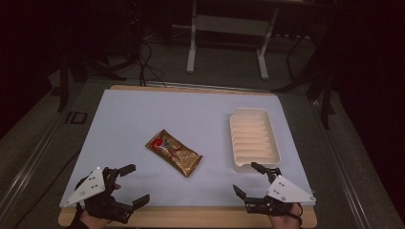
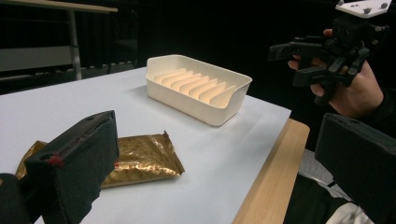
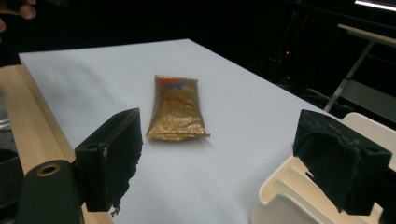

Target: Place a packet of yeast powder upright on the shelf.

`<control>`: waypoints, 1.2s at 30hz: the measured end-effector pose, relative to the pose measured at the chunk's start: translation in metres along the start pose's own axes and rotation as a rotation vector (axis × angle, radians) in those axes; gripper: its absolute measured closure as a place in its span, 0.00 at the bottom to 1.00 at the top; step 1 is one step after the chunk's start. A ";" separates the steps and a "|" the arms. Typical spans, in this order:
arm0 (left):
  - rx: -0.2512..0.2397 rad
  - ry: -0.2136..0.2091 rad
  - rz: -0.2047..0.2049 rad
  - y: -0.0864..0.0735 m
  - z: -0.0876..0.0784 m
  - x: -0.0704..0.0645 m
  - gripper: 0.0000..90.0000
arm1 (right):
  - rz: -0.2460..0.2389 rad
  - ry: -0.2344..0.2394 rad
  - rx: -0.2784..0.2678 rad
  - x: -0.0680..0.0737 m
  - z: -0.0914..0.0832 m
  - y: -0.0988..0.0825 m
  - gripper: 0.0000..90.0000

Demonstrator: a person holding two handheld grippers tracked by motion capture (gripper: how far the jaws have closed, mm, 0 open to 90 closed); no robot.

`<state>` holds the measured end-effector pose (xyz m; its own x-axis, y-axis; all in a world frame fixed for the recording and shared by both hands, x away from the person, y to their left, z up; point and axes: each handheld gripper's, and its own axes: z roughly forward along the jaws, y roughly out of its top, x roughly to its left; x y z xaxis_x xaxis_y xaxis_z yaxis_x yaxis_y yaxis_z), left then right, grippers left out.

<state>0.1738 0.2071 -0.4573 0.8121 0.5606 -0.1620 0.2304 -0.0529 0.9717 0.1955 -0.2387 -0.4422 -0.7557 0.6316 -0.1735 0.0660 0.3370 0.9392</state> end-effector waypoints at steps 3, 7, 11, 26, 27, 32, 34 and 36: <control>-0.001 0.009 0.014 0.005 0.001 0.002 0.01 | 0.021 0.013 -0.013 -0.001 0.000 0.001 0.16; -0.008 0.008 0.015 0.014 0.003 0.006 0.01 | 0.023 0.012 -0.025 -0.002 -0.001 0.003 0.15; -0.012 0.014 0.033 0.022 0.008 0.011 0.01 | 0.018 0.014 -0.017 -0.002 0.000 0.005 0.14; -0.023 0.058 0.092 0.051 0.023 0.041 0.01 | -0.011 0.036 0.001 0.001 0.005 0.007 0.12; -0.020 0.072 0.098 0.052 0.024 0.042 0.01 | -0.005 0.043 -0.002 0.000 0.005 0.007 0.12; 0.007 0.084 0.096 0.052 0.034 0.054 0.01 | 0.010 0.033 -0.010 0.000 0.005 0.008 0.12; 0.021 0.092 0.096 0.050 0.038 0.059 0.01 | 0.021 0.030 -0.011 0.000 0.005 0.008 0.12; 0.022 0.099 0.084 0.048 0.043 0.064 0.01 | 0.022 0.028 -0.013 0.001 0.006 0.008 0.12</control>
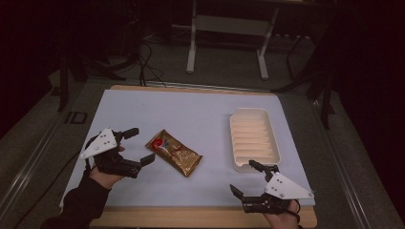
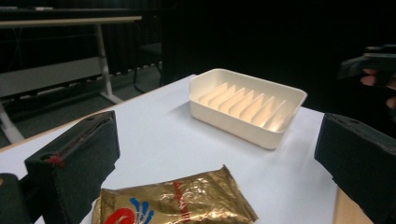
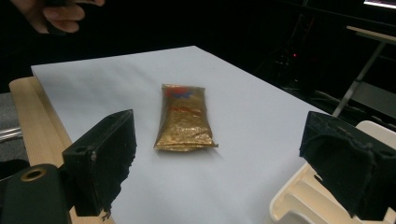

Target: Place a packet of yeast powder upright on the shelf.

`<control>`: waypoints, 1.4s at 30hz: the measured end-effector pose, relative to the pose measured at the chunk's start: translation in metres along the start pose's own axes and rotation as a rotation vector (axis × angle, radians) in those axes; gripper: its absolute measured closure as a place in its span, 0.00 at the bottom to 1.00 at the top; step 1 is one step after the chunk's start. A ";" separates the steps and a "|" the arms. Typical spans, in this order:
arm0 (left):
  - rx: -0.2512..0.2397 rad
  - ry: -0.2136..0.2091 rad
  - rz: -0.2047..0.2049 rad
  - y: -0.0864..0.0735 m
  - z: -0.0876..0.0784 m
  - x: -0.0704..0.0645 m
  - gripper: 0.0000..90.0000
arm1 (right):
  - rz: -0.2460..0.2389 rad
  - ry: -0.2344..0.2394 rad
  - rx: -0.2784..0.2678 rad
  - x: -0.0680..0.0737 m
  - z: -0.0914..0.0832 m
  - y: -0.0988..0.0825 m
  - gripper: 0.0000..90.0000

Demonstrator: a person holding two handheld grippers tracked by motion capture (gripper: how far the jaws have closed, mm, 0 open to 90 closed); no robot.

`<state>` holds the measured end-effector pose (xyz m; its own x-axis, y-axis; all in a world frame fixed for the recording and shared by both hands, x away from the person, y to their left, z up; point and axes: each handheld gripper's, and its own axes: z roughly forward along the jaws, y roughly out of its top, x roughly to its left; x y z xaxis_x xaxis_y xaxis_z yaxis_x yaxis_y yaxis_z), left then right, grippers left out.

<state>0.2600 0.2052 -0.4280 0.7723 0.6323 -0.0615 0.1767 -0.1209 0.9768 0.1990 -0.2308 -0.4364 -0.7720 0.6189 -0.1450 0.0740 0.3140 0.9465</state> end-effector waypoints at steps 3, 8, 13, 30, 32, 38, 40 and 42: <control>0.019 0.002 0.004 -0.003 0.008 0.005 0.01 | -0.009 0.004 0.001 0.002 0.001 0.000 0.12; 0.033 0.018 -0.006 -0.008 0.020 0.013 0.01 | -0.008 0.007 0.004 0.003 0.001 0.000 0.12; 0.054 0.038 -0.019 -0.013 0.032 0.026 0.01 | -0.013 0.001 -0.007 0.003 0.000 0.000 0.12; 0.160 0.082 -0.070 -0.041 0.063 0.063 0.02 | -0.018 0.009 0.006 0.004 0.001 -0.002 0.12; 0.179 0.092 -0.069 -0.045 0.065 0.066 0.02 | -0.019 0.010 0.009 0.004 0.001 -0.002 0.12; 0.235 0.116 -0.081 -0.056 0.073 0.071 0.12 | -0.022 0.018 0.011 0.005 0.002 -0.002 0.12; 0.256 0.129 -0.088 -0.060 0.075 0.073 0.19 | -0.025 0.017 0.012 0.006 0.002 -0.003 0.12; 0.281 0.135 -0.093 -0.063 0.077 0.075 0.25 | -0.025 0.016 0.012 0.006 0.002 -0.003 0.12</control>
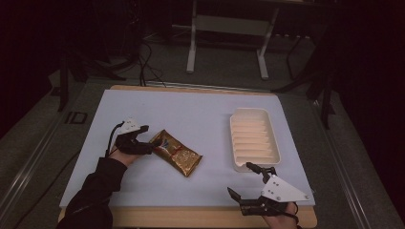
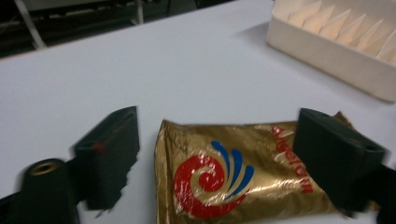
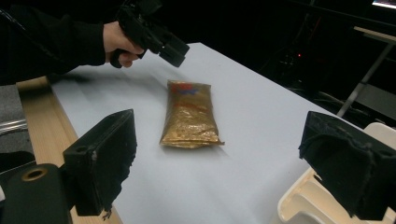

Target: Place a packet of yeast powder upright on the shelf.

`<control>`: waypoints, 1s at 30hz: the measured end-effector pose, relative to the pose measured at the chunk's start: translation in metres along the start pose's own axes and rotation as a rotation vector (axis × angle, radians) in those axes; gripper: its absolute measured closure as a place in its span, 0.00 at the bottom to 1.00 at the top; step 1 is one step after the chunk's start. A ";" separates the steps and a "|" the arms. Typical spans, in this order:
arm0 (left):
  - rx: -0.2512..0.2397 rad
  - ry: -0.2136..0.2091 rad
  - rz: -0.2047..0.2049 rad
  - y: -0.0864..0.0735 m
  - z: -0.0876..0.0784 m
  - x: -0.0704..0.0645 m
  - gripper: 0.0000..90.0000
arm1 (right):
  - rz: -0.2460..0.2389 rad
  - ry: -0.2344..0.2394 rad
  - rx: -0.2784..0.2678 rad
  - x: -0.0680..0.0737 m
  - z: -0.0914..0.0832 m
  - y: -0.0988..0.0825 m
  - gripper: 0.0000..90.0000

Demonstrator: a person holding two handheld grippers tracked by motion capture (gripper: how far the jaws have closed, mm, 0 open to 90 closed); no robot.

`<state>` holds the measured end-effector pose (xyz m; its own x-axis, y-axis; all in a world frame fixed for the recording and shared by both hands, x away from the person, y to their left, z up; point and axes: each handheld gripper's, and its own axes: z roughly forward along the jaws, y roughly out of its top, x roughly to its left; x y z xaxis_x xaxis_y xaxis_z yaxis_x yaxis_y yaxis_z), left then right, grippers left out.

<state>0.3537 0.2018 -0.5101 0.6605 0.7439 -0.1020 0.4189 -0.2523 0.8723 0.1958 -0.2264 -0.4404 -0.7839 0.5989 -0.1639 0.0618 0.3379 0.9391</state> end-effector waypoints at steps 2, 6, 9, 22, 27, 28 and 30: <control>0.010 0.000 -0.010 -0.003 0.001 0.002 0.32 | 0.002 0.002 0.003 0.000 0.000 0.000 0.12; 0.041 0.000 -0.042 -0.009 0.005 0.007 0.34 | 0.000 0.005 0.008 0.001 0.001 -0.001 0.12; 0.084 -0.012 -0.064 -0.013 0.009 0.010 0.34 | -0.001 0.009 0.010 0.001 0.002 -0.001 0.12; 0.150 0.009 -0.113 -0.021 0.022 0.017 0.43 | -0.002 0.017 0.024 0.001 0.003 -0.002 0.12; 0.195 -0.031 -0.135 -0.025 0.030 0.016 0.44 | 0.000 0.014 0.018 0.001 0.003 -0.002 0.14; 0.200 -0.036 -0.138 -0.025 0.030 0.016 0.44 | 0.003 0.015 0.018 0.001 0.003 -0.002 0.14; 0.209 -0.046 -0.155 -0.025 0.030 0.017 0.44 | 0.002 0.013 0.019 0.001 0.003 -0.002 0.14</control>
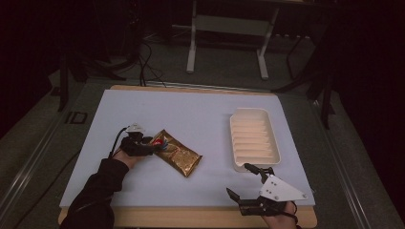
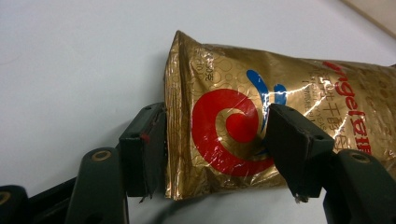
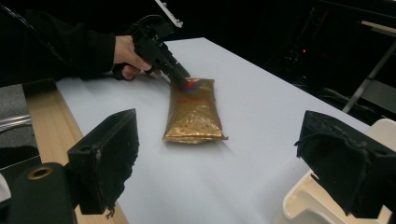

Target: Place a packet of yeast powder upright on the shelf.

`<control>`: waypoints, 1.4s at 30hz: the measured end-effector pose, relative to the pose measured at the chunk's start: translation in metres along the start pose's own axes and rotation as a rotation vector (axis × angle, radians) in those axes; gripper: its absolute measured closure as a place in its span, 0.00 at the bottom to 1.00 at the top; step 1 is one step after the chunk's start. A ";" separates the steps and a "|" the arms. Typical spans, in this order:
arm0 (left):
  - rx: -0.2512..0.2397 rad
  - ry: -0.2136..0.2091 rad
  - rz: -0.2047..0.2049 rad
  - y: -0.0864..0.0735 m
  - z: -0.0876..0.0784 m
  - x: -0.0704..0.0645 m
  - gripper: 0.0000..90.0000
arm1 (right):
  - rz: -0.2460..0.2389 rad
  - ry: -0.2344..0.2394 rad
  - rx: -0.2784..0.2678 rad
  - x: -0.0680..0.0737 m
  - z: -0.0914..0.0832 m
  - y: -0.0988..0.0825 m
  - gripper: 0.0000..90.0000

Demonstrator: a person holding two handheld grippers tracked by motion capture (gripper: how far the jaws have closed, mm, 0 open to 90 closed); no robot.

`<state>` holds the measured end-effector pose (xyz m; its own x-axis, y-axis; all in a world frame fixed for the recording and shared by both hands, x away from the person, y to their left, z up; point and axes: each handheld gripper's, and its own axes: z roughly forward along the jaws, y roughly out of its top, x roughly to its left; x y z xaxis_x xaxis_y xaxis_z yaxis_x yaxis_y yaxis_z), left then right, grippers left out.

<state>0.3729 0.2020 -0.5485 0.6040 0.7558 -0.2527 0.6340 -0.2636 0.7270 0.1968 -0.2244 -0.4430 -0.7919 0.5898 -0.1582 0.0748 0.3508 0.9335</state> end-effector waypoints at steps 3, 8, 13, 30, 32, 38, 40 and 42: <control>0.007 -0.018 -0.022 -0.001 0.001 0.001 0.47 | -0.001 0.002 -0.001 0.000 0.000 0.000 0.14; 0.028 -0.018 0.000 0.000 0.001 -0.004 0.60 | -0.003 0.005 0.006 0.001 0.001 0.000 0.14; 0.041 0.032 0.056 0.004 -0.001 -0.013 0.89 | -0.005 0.006 0.007 0.001 0.001 0.000 0.14; 0.001 0.109 0.139 0.021 -0.019 -0.033 1.00 | 0.002 0.000 0.005 0.000 0.000 0.000 0.15; -0.011 0.113 0.141 0.024 -0.024 -0.035 1.00 | 0.006 0.003 0.001 0.000 -0.001 0.001 0.15; -0.046 0.125 0.190 0.032 -0.037 -0.046 1.00 | 0.024 0.015 -0.052 0.000 -0.005 0.003 0.15; -0.057 0.124 0.213 0.036 -0.041 -0.052 1.00 | 0.030 0.017 -0.061 0.001 -0.006 0.004 0.14; -0.072 0.122 0.234 0.040 -0.045 -0.059 1.00 | 0.031 0.010 -0.058 0.001 -0.006 0.004 0.12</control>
<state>0.3407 0.1739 -0.4763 0.6648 0.7471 0.0026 0.4455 -0.3992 0.8013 0.1931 -0.2267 -0.4371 -0.7956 0.5925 -0.1263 0.0641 0.2896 0.9550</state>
